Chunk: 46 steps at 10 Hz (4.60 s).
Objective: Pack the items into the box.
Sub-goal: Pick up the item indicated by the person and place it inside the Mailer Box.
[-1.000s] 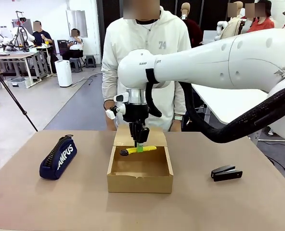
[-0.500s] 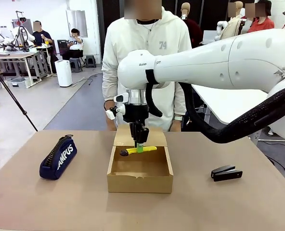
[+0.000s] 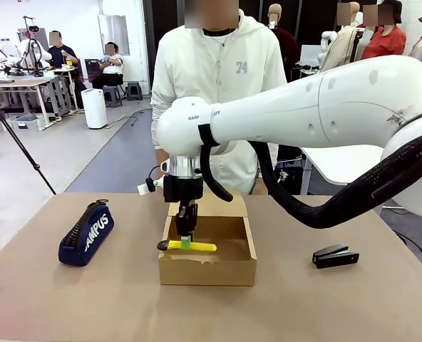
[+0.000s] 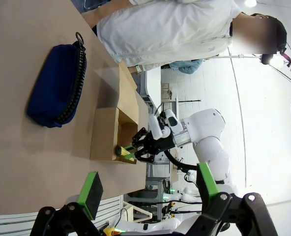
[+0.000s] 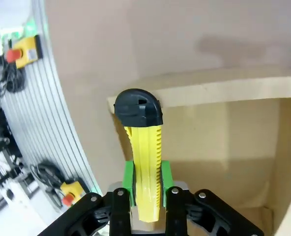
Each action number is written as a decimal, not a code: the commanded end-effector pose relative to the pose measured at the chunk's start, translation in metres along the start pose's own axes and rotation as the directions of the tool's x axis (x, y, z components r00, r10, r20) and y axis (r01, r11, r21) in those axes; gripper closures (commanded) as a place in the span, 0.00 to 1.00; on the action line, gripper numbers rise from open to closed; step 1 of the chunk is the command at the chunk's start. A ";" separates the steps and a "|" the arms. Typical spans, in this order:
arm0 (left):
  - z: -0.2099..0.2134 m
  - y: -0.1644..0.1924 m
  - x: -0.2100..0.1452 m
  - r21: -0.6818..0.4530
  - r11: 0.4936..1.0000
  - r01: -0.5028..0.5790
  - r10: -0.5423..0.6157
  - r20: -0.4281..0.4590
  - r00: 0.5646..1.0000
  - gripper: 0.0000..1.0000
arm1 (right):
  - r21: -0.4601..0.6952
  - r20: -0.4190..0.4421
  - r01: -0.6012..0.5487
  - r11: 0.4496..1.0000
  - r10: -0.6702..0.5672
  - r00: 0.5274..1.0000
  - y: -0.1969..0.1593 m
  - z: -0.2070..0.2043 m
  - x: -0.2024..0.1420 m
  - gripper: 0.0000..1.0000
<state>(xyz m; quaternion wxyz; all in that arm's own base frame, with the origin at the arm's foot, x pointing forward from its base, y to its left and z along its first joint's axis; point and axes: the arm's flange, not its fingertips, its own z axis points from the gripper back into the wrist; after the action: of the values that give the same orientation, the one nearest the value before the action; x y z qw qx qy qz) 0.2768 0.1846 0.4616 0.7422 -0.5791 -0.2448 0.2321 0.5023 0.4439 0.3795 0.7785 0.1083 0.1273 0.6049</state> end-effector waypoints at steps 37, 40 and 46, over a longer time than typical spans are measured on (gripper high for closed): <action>0.001 0.000 0.000 -0.012 1.000 0.015 -0.015 0.001 1.000 0.00 | 0.809 0.564 0.121 0.576 -0.817 0.121 0.090 0.019 -0.530 0.00; 0.001 0.000 0.000 -0.012 1.000 0.015 -0.015 0.001 1.000 0.00 | 0.809 0.564 0.121 0.576 -0.817 0.121 0.090 0.019 -0.530 0.00; 0.001 0.000 0.000 -0.012 1.000 0.015 -0.015 0.001 1.000 0.00 | 0.809 0.564 0.121 0.576 -0.817 0.121 0.090 0.019 -0.530 0.00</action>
<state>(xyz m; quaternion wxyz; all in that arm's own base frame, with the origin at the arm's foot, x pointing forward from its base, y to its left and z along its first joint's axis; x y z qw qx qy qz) 0.2768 0.1850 0.4618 0.7423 -0.5786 -0.2451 0.2325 0.3024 -0.0467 0.4598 0.7789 0.6105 -0.1363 0.0457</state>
